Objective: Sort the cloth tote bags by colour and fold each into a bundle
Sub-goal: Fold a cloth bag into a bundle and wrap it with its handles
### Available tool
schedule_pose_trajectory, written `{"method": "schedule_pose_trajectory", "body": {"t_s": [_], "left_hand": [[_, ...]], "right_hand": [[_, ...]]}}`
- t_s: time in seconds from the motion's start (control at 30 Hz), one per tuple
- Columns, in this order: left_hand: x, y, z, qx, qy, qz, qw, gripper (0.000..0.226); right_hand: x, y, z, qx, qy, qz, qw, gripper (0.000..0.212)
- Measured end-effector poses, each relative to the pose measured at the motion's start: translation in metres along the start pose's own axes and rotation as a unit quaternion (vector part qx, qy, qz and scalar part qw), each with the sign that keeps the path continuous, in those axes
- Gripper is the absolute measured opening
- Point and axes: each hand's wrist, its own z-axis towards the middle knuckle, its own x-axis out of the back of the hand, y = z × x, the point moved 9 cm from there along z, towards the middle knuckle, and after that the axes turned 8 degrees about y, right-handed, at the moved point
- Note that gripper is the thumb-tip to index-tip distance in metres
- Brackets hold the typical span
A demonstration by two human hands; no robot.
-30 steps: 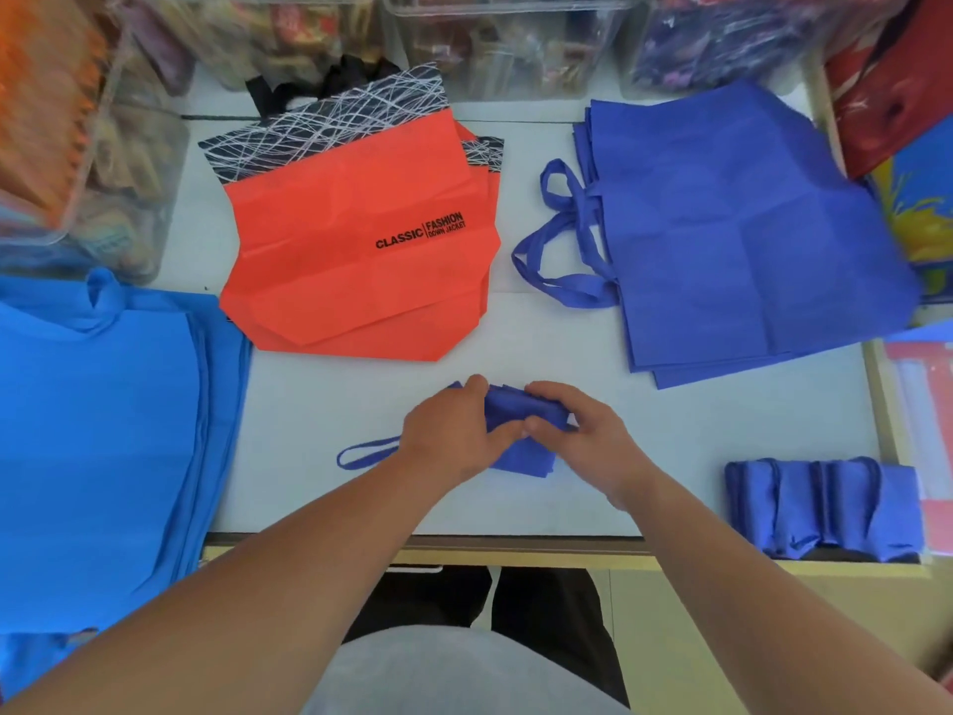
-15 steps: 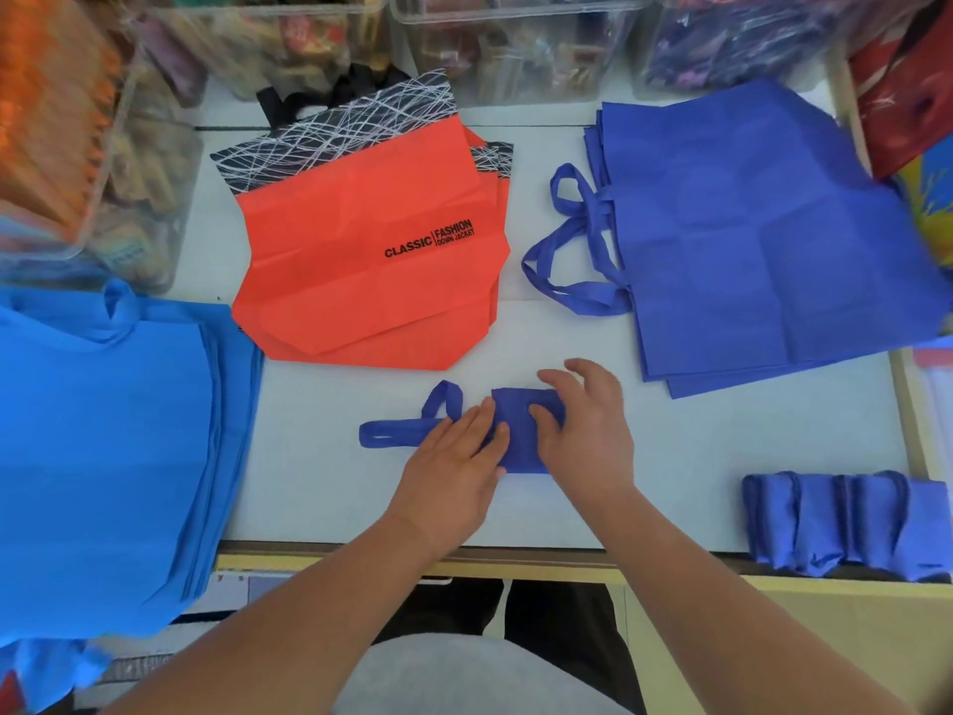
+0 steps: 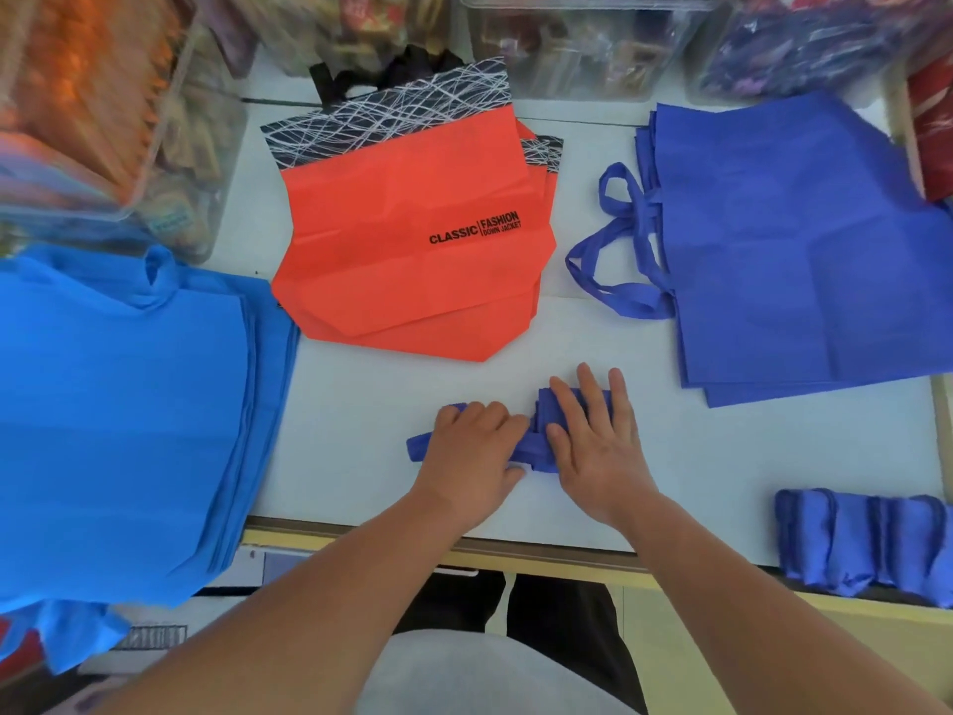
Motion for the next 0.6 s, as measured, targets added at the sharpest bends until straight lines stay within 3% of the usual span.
{"method": "schedule_pose_trajectory", "body": {"t_s": [0.17, 0.3, 0.4, 0.47, 0.53, 0.6], "left_hand": [[-0.002, 0.015, 0.002, -0.052, 0.037, 0.003, 0.998, 0.009], [0.008, 0.006, -0.007, -0.099, 0.055, -0.065, 0.991, 0.018], [0.027, -0.004, -0.013, -0.113, 0.014, -0.157, 0.981, 0.014], [0.032, -0.020, -0.017, -0.006, -0.060, -0.275, 0.960, 0.010], [0.035, -0.043, -0.022, 0.165, -0.118, -0.418, 0.886, 0.015], [0.043, -0.056, -0.027, 0.262, -0.119, -0.510, 0.811, 0.022]], "right_hand": [[0.009, -0.009, 0.002, -0.041, 0.007, 0.005, 0.999, 0.065], [0.006, -0.012, -0.003, -0.073, 0.032, 0.033, 0.996, 0.060], [0.003, -0.007, -0.001, -0.074, 0.013, 0.079, 0.994, 0.061], [0.004, -0.004, 0.001, -0.073, -0.001, 0.102, 0.992, 0.062], [0.007, -0.005, 0.001, -0.078, -0.007, 0.116, 0.990, 0.063], [0.011, -0.006, 0.002, -0.083, 0.000, 0.129, 0.988, 0.064]]}}
